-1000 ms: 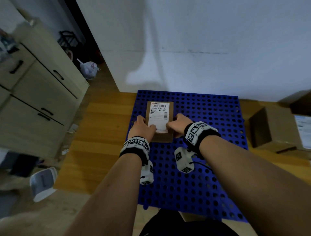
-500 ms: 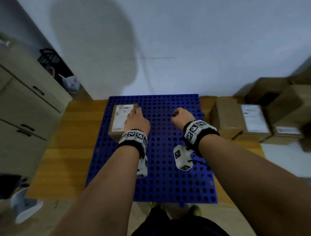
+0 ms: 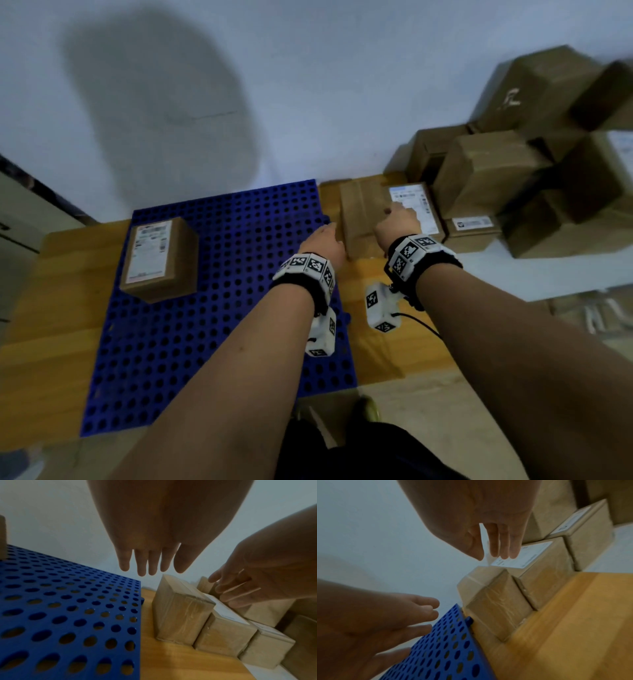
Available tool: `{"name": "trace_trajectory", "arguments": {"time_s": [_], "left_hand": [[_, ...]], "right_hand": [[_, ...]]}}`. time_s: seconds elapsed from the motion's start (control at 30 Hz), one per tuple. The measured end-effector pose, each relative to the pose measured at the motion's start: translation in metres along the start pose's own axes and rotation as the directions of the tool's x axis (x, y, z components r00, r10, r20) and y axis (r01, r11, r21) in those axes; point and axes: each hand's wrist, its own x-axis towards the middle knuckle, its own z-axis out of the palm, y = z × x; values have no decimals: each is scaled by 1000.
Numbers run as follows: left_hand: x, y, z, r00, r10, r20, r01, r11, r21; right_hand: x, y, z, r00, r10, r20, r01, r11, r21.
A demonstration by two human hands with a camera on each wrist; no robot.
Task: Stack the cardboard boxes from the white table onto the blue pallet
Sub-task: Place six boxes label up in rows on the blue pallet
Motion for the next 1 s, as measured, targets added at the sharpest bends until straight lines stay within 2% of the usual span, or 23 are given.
{"name": "trace_trajectory", "arguments": {"time_s": [0.2,0.37,0.47,0.6,0.7,0.8,0.87,0.93,0.97,1.0], "left_hand": [[14,19,29,994,-55,90,65,993,-102],[12,15,33,985,-173,-1,170,969,-182],[8,4,32,976,-214,-32,205,964,-169],[0,-4,37,963,-263,-62,243,944,-225],[-5,-4,43,937,-344,-61,299,880,-369],[-6,-9,45,911,-413,-14,322,730,-603],[-12,-14,40,913,-407,-7,280,641,-715],[-13,-22,36,927,-372,46,291,637,-714],[-13,-29,34,911,-399,100,342,599,-724],[-12,-35,35,920,-380,92,335,646,-685]], "right_hand": [[12,25,3,994,20,108,-33,992,125],[14,29,5,992,46,114,-54,996,72],[15,36,8,988,47,147,-56,997,60],[11,46,16,983,2,184,-29,989,145],[7,52,18,988,-14,154,-23,972,236],[-1,47,10,987,-70,145,32,967,251],[-4,45,5,981,-95,168,58,975,215],[-8,41,4,974,-91,209,49,979,198],[-11,39,5,967,-92,236,44,979,201],[-14,36,8,960,-88,265,33,978,204]]}}
